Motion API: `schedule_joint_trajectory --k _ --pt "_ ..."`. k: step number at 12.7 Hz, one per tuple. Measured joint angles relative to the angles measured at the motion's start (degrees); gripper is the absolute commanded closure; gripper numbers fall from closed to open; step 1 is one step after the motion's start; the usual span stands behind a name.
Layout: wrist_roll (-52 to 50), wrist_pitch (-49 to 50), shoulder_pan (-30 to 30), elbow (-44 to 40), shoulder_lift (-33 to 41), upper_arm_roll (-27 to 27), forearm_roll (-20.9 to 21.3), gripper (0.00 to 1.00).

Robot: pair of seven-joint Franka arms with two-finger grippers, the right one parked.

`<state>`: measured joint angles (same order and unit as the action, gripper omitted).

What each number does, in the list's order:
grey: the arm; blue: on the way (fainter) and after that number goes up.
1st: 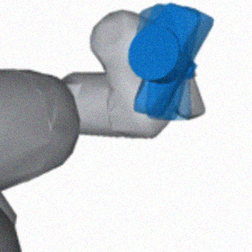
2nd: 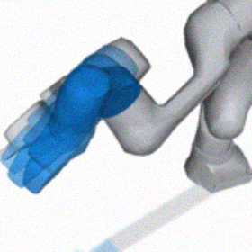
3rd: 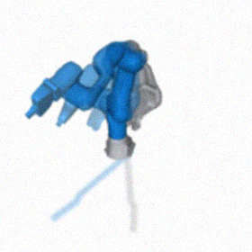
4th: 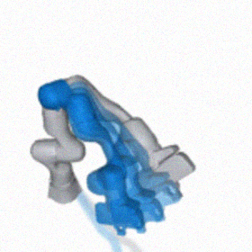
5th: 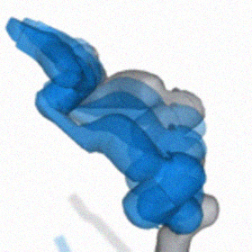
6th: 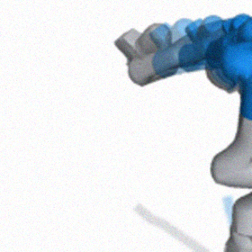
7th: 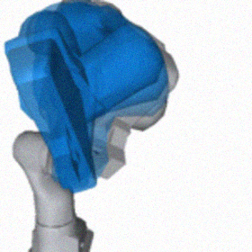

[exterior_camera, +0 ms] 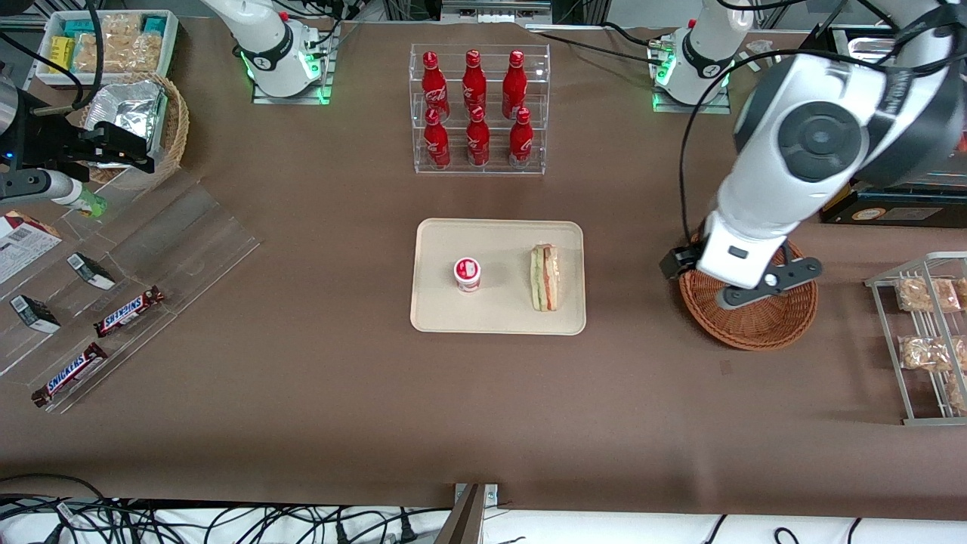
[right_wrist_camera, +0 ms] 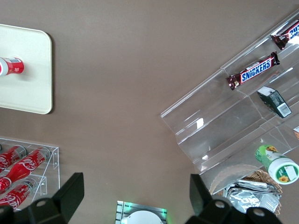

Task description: Place sandwich from basket to tray

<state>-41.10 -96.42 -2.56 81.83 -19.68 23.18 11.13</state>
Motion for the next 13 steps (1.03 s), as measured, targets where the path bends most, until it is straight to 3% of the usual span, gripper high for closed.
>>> schedule_joint_trajectory --k 4,7,10,13 --pt "16.51 5.38 -7.19 -0.31 4.52 -1.7 -5.61 0.0" --pt "31.52 9.62 -7.45 -0.23 8.03 -8.79 -8.99 0.0" --pt "43.38 10.27 -7.33 1.43 10.86 -13.75 -9.56 0.0" --pt "48.48 10.27 -6.75 2.36 12.23 -15.54 -9.58 0.0"
